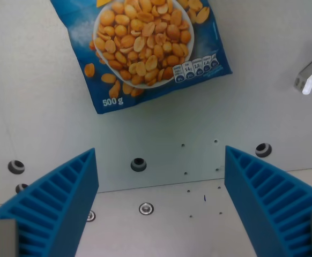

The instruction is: Rotate around gripper negative x

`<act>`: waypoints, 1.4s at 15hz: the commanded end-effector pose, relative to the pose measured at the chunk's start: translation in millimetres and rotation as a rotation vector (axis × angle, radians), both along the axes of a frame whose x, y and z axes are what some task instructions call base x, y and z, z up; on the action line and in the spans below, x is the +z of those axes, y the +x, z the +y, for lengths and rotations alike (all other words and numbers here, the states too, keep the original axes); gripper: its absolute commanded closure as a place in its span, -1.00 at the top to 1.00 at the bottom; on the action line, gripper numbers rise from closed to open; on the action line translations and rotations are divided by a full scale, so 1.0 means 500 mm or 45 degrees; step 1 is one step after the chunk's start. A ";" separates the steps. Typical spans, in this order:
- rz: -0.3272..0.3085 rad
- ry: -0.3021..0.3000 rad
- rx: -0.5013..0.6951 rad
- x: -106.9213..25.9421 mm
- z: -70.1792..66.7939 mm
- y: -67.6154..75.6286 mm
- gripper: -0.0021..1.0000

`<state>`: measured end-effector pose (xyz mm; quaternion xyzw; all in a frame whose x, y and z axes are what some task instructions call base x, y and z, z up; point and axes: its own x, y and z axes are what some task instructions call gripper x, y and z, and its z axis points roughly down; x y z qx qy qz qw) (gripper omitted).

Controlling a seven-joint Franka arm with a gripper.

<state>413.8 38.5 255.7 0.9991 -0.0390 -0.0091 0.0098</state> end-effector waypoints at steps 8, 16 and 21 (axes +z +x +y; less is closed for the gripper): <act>0.018 -0.292 -0.006 0.005 0.003 0.001 1.00; 0.029 -0.427 -0.004 0.005 0.003 0.001 1.00; 0.036 -0.512 -0.002 0.005 0.003 0.001 1.00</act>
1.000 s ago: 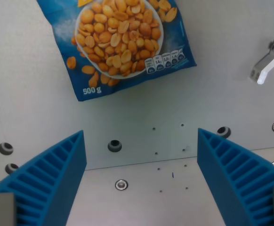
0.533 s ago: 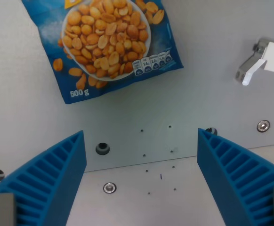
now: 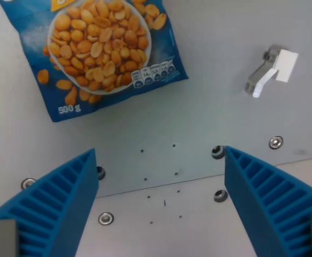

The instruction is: Rotate around gripper negative x

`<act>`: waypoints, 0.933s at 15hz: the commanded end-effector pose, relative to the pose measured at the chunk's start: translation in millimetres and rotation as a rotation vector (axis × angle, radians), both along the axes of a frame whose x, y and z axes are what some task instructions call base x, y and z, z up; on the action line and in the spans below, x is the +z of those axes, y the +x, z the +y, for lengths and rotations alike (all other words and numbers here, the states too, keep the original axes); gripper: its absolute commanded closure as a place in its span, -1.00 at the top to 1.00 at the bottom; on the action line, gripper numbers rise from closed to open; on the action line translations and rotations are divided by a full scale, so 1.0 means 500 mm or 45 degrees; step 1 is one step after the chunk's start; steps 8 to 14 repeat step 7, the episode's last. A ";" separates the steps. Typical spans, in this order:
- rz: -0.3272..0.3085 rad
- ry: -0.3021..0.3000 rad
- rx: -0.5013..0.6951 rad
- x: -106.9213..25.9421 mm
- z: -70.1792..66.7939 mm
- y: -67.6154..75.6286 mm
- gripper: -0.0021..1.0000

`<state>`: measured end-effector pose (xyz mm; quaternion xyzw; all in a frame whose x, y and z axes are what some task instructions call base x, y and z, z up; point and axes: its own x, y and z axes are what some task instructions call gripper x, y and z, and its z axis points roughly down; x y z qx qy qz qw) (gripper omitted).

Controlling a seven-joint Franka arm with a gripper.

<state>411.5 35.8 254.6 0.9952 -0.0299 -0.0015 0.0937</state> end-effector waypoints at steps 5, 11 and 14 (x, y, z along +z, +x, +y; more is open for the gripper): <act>0.047 -0.383 -0.031 0.007 0.008 0.005 1.00; 0.049 -0.417 -0.031 0.007 0.008 0.005 1.00; 0.049 -0.417 -0.031 0.007 0.008 0.005 1.00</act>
